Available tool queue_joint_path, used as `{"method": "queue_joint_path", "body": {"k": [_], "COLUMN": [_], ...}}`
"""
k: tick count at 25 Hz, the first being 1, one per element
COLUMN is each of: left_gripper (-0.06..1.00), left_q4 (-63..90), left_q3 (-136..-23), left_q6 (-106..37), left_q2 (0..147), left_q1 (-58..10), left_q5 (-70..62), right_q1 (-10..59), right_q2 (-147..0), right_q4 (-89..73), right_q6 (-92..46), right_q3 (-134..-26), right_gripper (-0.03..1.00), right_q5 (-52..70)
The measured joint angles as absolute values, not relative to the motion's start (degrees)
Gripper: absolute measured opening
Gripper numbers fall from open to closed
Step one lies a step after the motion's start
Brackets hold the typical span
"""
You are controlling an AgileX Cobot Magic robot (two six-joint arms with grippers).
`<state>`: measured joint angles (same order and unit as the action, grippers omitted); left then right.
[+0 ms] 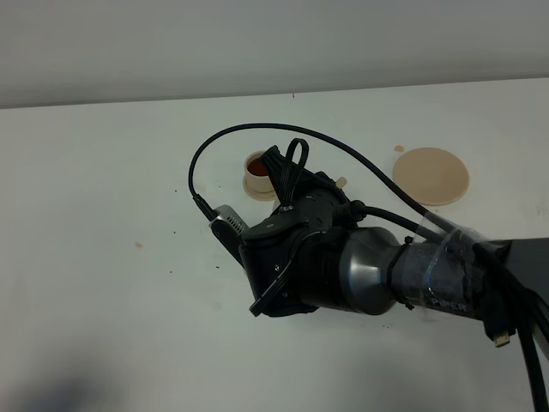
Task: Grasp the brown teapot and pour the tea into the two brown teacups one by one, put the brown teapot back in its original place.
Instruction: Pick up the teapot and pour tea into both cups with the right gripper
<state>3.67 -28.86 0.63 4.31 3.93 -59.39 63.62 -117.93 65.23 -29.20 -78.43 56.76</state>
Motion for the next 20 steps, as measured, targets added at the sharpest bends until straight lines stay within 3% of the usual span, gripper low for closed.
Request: {"method": "queue_joint_path", "body": {"k": [20], "left_gripper": [0.25], "left_q4": [3.67], "left_q3": [-28.86], "left_q6": [0.63], "left_q2": [4.31], "left_q1": [3.93], "left_q5": [-59.39], "right_q1": [63.62], "right_q2": [-117.93], "right_q4": [65.23], "right_q6": [-29.62], "right_q3": [-78.43], "right_gripper": [0.10], "right_q5": [56.76]}}
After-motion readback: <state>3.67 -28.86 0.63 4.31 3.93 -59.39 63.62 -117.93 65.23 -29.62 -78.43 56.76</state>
